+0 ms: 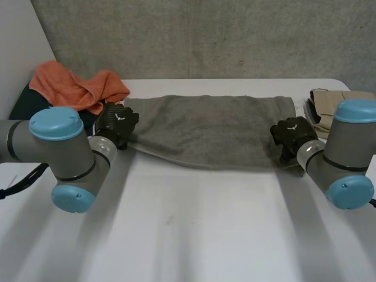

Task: Fold the laundry.

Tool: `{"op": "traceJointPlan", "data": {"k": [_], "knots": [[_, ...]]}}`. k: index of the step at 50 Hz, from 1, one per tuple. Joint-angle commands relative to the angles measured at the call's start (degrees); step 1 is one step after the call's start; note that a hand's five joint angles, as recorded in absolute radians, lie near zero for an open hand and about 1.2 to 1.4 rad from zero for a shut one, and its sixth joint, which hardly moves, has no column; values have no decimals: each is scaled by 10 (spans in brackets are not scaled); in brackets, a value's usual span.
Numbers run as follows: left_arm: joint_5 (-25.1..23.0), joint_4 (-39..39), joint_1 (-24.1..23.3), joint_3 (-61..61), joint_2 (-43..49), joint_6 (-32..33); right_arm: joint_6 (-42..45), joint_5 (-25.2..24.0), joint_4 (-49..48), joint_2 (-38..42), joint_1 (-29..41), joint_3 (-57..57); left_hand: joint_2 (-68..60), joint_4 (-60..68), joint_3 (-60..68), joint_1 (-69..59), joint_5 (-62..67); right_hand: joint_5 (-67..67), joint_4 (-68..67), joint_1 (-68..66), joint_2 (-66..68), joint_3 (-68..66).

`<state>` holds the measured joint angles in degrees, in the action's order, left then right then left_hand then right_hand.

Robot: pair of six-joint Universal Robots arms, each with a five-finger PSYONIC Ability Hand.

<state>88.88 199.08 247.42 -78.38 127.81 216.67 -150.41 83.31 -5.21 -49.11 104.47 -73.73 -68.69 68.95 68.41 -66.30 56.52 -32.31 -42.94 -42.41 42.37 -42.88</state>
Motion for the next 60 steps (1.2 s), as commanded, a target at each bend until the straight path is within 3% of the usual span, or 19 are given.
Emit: {"op": "traceJointPlan", "data": {"k": [1,10,22,28,29,30,33,39,46,52,60], "knots": [[3,0,-7,0,-21,-10,-74,-3,59,-11,-31,7,-113,111,116,-137,135,96,102,97,-96,101],[11,-13,-9,-1,-27,-24,-82,-56,120,-19,-80,0,-113,111,116,-137,135,103,109,104,-103,108],[14,-29,-12,1,-36,-25,-45,-70,109,-26,-93,-18,-113,111,116,-137,135,94,101,95,-95,100],[15,-31,-12,-3,-41,-25,-43,-66,57,-14,-92,-26,-113,111,116,-137,135,-87,-81,-86,86,-81],[16,-32,-12,-4,-42,-25,-43,-63,47,-12,-93,-26,-113,111,116,-137,135,-157,-151,-156,157,-152],[19,-35,-12,-4,-44,-22,-46,-53,29,-7,-95,-24,-113,111,116,-137,135,-375,-368,-374,374,-369],[24,-47,-13,-7,-48,-20,-47,-35,19,-8,-96,-22,-113,111,116,-137,135,-377,-371,-376,376,-371],[34,-135,-26,-33,-79,21,-8,-33,65,-58,-97,-66,-113,111,116,-137,135,-377,-371,-376,376,-371],[52,-315,-46,-79,-133,95,233,-28,233,-199,-140,-177,-113,111,116,-137,135,-377,-371,-376,376,-371],[29,-449,-67,-86,-168,90,401,-29,266,-267,-151,-248,-113,111,116,-137,135,-377,-371,-376,376,-371],[17,-435,-50,-5,-103,99,318,-18,188,-215,-112,-173,-113,111,116,-137,135,-377,-371,-376,376,-371]]}}
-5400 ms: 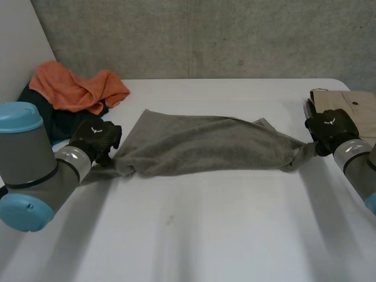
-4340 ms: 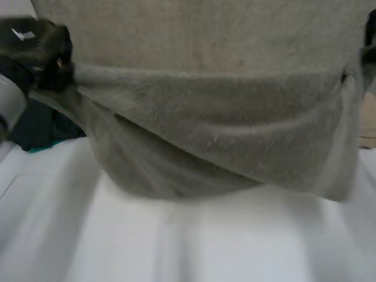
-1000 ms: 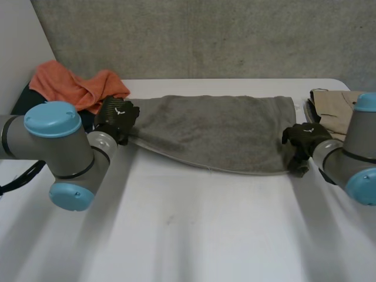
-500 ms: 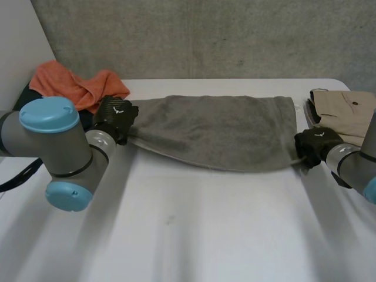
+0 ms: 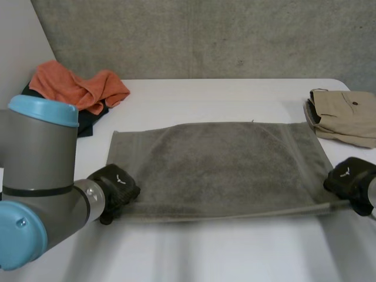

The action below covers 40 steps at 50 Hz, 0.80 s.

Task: Fold the laundry.

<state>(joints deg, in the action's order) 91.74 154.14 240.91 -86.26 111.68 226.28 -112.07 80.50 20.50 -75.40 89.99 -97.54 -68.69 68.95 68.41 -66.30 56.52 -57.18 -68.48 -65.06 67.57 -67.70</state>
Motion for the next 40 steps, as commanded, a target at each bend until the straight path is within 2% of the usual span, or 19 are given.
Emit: {"op": "traceJointPlan", "data": {"k": [1,4,8,12,20,29,30,31,33,34,40], "knots": [[-6,23,20,105,79,6,-84,18,-90,74,41,91,-113,111,116,-137,135,-128,-115,-149,124,-123],[-6,41,23,160,112,10,-111,34,-123,114,55,138,-113,111,116,-137,135,-128,-115,-149,124,-123],[-5,86,23,291,186,11,-149,69,-172,183,73,211,-113,111,116,-137,135,-128,-115,-149,124,-123],[6,98,28,404,251,14,-175,92,-229,251,93,289,-113,111,116,-137,135,-128,-115,-149,124,-123],[13,64,25,593,381,14,-169,98,-323,348,117,406,-113,111,116,-137,135,-128,-115,-149,124,-123],[12,56,21,756,498,38,-161,105,-374,446,133,519,-113,111,116,-137,135,-128,-115,-149,124,-123],[12,56,21,765,504,40,-161,106,-380,457,135,529,-107,104,109,-130,128,-80,-67,-101,76,-74],[12,56,20,780,513,39,-161,111,-390,473,137,545,108,-111,-105,84,-87,292,305,271,-296,297],[12,56,18,786,518,37,-161,119,-393,488,138,560,465,-468,-462,441,-444,564,577,543,-568,569],[12,56,17,786,518,36,-161,124,-395,495,139,567,587,-589,-584,563,-565,572,585,551,-576,577],[14,89,6,769,496,13,-196,152,-389,505,139,587,587,-589,-584,563,-565,572,585,551,-576,577]]}}
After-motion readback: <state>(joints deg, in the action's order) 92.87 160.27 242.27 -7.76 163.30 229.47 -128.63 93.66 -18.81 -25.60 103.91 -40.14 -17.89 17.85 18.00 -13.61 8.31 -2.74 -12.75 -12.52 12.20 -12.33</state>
